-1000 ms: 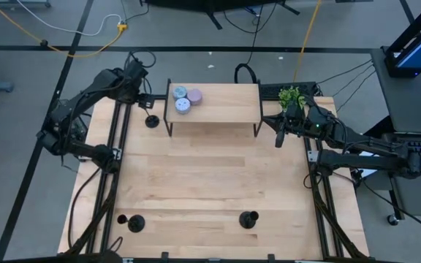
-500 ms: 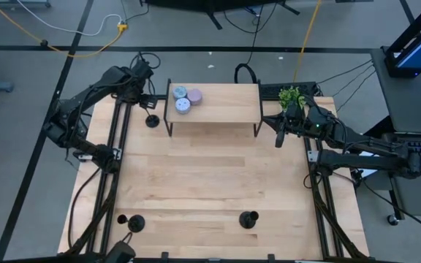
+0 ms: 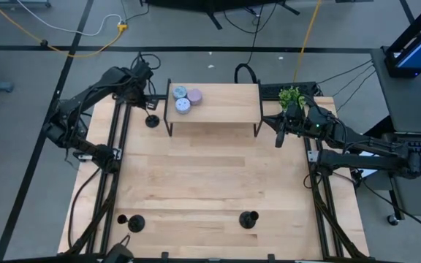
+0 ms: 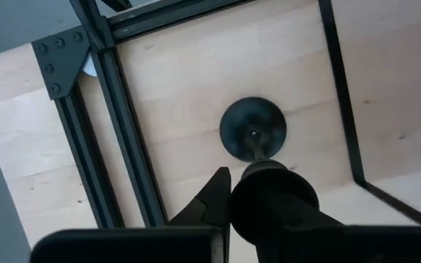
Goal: Pick & Place candle stick holders
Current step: Put the top black candle holder on the shelf
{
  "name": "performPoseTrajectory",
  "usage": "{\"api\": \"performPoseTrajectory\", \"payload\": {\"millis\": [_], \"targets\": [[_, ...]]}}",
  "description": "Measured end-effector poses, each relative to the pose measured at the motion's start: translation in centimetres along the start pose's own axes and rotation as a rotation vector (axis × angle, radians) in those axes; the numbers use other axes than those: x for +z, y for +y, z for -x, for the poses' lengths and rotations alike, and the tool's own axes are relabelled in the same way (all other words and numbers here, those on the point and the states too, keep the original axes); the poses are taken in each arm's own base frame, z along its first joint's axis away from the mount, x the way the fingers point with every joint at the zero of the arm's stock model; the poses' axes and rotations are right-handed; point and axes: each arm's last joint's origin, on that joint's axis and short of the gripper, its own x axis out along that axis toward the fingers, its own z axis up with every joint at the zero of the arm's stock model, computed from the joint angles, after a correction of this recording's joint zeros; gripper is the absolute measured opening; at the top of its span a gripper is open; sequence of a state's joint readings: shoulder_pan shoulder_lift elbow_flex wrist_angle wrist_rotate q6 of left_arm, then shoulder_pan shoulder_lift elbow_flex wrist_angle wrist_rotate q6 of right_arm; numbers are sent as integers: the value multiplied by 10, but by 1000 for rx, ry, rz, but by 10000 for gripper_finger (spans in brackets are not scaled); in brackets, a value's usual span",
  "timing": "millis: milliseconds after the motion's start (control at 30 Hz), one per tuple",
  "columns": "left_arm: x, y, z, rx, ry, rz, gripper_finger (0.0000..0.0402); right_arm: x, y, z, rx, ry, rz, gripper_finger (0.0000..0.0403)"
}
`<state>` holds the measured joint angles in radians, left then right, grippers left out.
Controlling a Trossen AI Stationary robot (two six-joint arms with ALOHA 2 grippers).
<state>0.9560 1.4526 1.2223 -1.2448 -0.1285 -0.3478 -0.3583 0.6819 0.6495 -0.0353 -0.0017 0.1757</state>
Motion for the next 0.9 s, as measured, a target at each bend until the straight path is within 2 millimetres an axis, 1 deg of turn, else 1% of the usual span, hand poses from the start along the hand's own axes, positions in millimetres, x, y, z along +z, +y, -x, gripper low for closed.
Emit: {"api": "performPoseTrajectory", "payload": {"millis": [67,167,233,367,400,467,567,667,800,900], "targets": [[-7,2,5,-6,25,-3,22,0,0,0,0,0,0,0],[-23,6,18,-23,38,-10,20,0,0,0,0,0,0,0],[-38,10,28,-18,57,-12,10,0,0,0,1,0,0,0],[-70,17,50,-2,92,4,8,0,0,0,1,0,0,0],[-77,17,54,-12,96,9,8,0,0,0,1,0,0,0],[-89,14,63,-88,69,5,8,0,0,0,1,-1,0,0],[-103,9,78,-249,36,0,8,0,0,0,1,0,0,0],[-115,0,86,-334,71,-12,8,0,0,0,2,0,0,0],[-128,-15,95,-394,123,-54,8,0,0,0,2,0,0,0],[-135,-35,99,-412,178,-103,8,0,0,0,2,0,0,0]]}}
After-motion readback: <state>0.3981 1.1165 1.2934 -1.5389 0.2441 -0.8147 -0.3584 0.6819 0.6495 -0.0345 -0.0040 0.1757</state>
